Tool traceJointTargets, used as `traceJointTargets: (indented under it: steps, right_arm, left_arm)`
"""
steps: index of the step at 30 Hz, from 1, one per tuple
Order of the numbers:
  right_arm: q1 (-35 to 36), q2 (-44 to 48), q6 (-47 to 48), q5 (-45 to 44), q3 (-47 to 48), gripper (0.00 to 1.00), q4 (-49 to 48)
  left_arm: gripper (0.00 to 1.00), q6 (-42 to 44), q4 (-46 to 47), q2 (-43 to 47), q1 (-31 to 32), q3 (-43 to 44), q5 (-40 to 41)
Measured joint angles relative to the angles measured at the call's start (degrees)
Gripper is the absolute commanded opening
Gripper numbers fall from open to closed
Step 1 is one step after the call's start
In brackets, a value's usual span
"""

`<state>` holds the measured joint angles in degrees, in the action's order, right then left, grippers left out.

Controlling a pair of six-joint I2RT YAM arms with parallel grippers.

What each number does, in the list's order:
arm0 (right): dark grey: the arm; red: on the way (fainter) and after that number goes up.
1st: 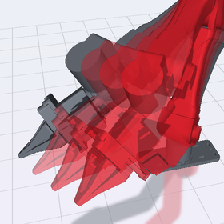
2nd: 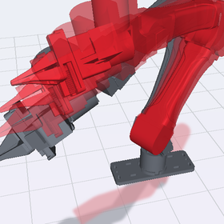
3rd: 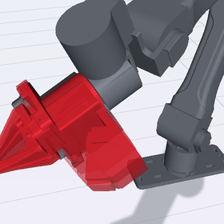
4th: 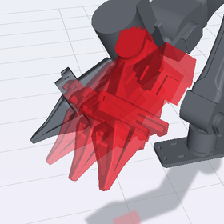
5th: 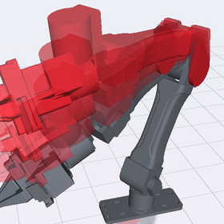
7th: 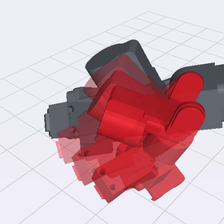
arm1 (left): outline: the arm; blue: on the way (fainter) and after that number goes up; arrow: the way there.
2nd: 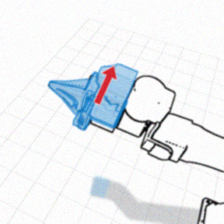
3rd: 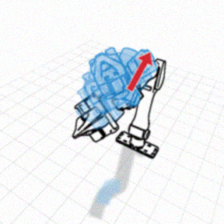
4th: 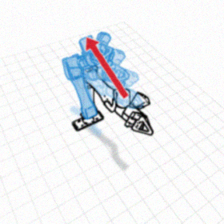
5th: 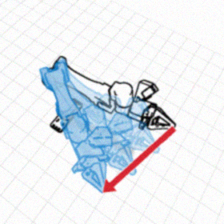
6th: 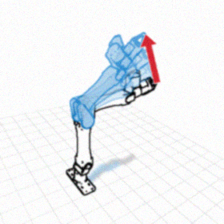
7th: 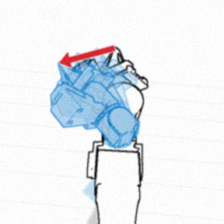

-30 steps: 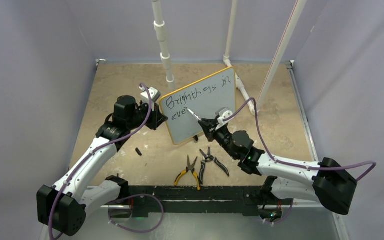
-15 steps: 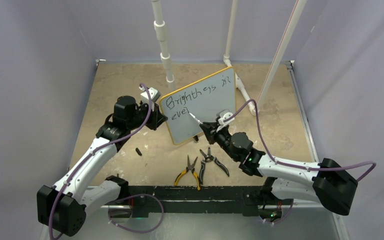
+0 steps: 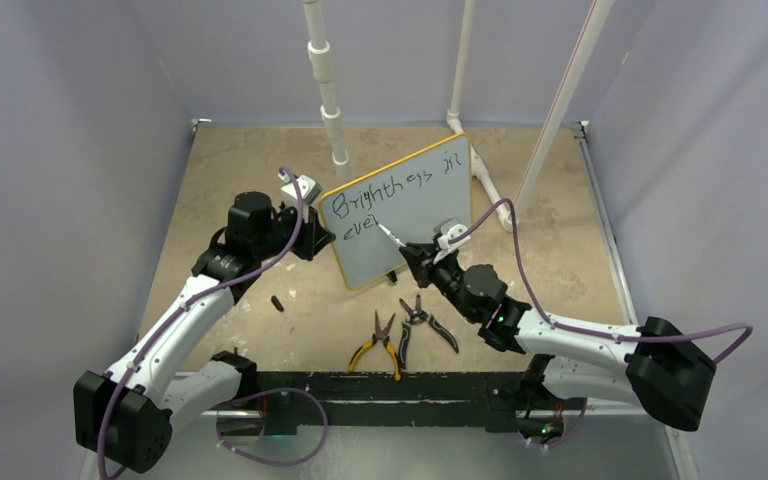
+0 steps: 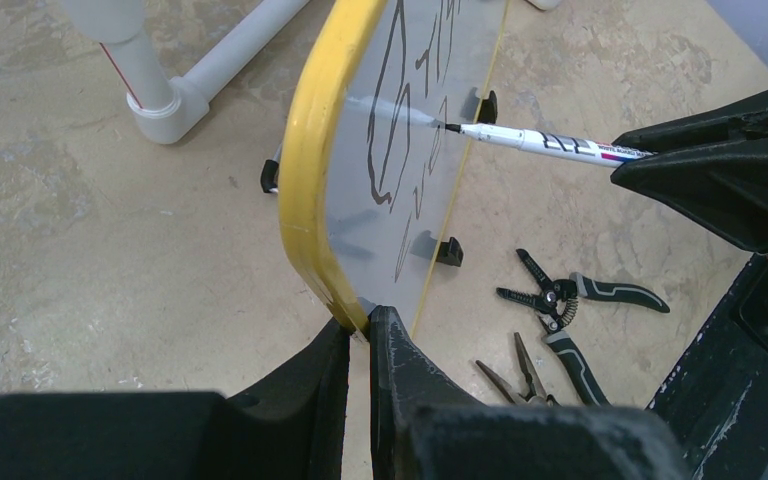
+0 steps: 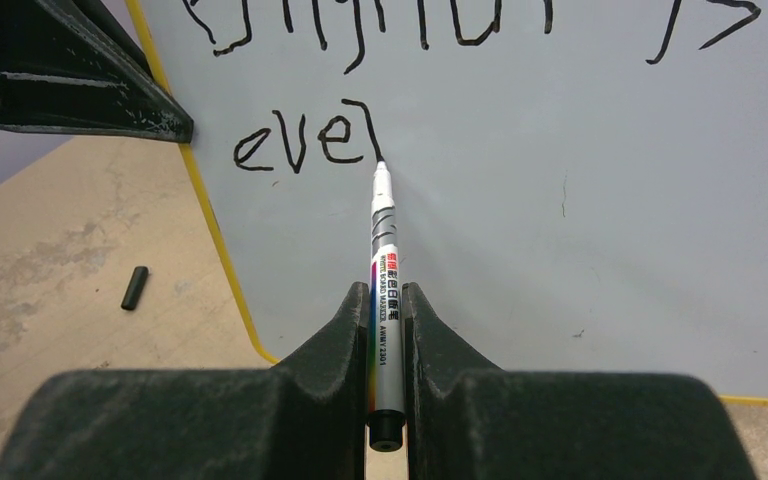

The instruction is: Write a sentence on the whiteboard

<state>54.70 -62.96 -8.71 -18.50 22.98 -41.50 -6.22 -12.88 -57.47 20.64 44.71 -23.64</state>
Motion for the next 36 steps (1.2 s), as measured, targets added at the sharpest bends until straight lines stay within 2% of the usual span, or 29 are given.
traceJointTargets:
  steps: [36]
  right_arm:
    - [0.0,-2.3,2.7,-0.3,0.5,0.00,-4.7]
  left_arm:
    - [0.00,0.0,0.1,0.1,0.0,-0.2,0.1]
